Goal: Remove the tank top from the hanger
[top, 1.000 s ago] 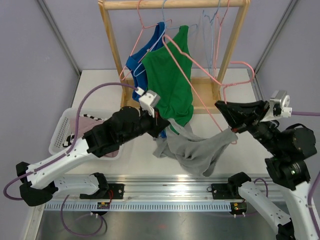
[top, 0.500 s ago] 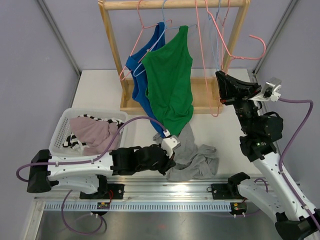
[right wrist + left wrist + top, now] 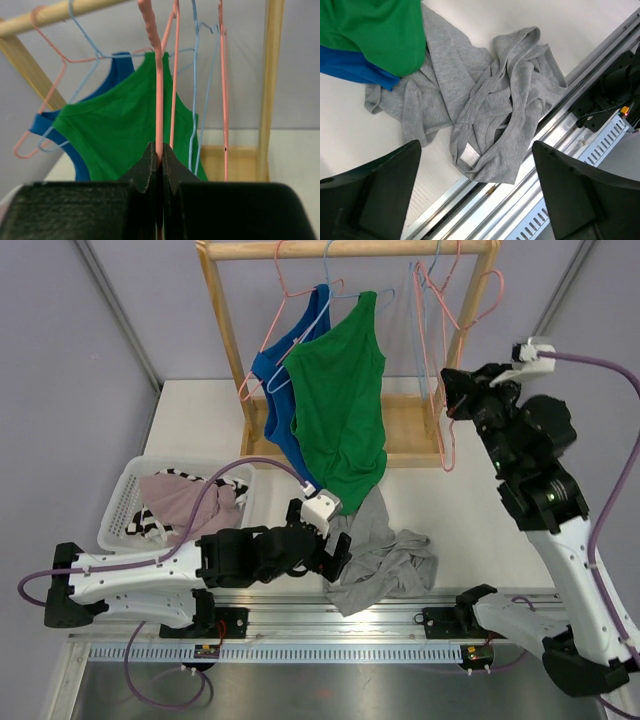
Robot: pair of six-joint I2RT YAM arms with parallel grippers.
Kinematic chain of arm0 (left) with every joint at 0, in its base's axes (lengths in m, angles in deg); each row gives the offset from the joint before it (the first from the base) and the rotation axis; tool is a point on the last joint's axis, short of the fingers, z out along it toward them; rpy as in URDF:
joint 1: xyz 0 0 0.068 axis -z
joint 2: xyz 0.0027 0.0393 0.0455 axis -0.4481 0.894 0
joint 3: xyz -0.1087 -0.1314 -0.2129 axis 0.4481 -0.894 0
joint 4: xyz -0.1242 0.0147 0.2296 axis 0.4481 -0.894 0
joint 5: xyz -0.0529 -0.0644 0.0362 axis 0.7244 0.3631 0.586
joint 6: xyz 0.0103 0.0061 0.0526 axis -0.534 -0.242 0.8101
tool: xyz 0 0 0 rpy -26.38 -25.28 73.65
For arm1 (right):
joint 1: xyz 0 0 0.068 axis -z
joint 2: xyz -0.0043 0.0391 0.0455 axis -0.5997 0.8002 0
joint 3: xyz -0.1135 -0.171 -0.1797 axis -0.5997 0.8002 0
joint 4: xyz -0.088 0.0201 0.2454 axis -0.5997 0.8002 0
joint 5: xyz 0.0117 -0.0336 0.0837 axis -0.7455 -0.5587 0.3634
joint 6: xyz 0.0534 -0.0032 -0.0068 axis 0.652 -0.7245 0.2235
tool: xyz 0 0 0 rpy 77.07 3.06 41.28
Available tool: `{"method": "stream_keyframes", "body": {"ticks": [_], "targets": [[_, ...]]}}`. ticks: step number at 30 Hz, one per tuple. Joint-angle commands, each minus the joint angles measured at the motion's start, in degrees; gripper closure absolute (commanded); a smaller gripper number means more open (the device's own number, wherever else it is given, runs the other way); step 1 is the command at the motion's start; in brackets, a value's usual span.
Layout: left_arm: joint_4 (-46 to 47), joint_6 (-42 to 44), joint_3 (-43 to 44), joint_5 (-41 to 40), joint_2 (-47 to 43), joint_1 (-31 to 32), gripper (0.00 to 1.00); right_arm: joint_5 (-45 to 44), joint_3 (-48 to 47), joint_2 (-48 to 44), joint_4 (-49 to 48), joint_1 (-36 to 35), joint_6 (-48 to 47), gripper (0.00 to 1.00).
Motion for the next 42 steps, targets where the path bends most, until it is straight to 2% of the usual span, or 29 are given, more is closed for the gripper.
{"method": "stream_keyframes", "body": {"ticks": [1,7,14,18,22,23,24,26,28,29,31,33,34,37,38,42], "targets": [[-1.9,-1.1,2.6,-4.7,-2.5,1.0,0.01,-4.7,-8.1,8.1,8.6,-0.2,-4.0,1.0],[-3.4,-2.4,1.9,-5.6,-3.5,1.4,0.01,-5.0,-24.1,22.2,13.7,0.6,-6.1,1.0],[-5.3,-4.0,2.3,-8.3,-3.1,2.3,0.01,-0.2,-44.1,37.3,20.9,4.1,-6.1,1.0],[-3.2,-3.6,2.4,-7.4,-0.3,2.5,0.01,-0.1,-49.5,43.3,23.5,4.9,-6.5,1.0],[-1.1,-3.2,3.6,-6.6,4.9,3.2,0.01,1.0,-50.8,44.5,24.1,6.4,-6.2,1.0],[0.6,-2.7,3.7,-6.1,7.1,3.4,0.01,1.1,-50.9,44.6,24.6,6.6,-6.2,0.99],[1.3,-2.4,3.9,-5.4,8.3,3.5,0.01,1.3,-50.9,44.3,24.7,6.7,-6.1,0.94],[3.6,-1.9,4.8,-4.4,10.8,3.6,0.01,1.7,-50.4,43.9,24.5,6.9,-6.1,0.94],[4.6,-1.9,6.2,-3.4,14.8,3.7,0.01,2.7,-51.2,43.5,25.4,7.0,-6.2,0.78],[5.8,-1.7,6.6,-3.1,16.0,3.7,0.01,3.2,-51.3,43.2,25.8,7.0,-6.2,0.66],[7.3,-1.5,7.3,-2.5,19.9,3.7,0.01,4.6,-48.9,40.6,25.3,7.0,-4.9,0.47],[8.1,-1.4,8.4,-1.9,22.4,3.7,0.01,7.0,-46.2,36.4,24.0,7.0,-3.6,0.35],[8.7,-1.3,8.7,-1.8,24.8,3.7,0.01,7.8,-43.8,34.9,23.5,7.0,-3.3,0.17],[11.3,-0.8,9.4,-0.1,30.2,3.7,0.01,10.7,-40.2,28.8,24.9,7.0,-1.8,0.1],[12.0,-0.9,9.7,0.3,31.5,3.6,0.01,11.2,-38.7,25.0,25.0,7.0,-1.2,0.01],[12.8,-1.5,11.8,1.7,38.7,3.6,0.01,11.8,-29.7,13.6,24.9,7.0,-0.4,0.01]]}}
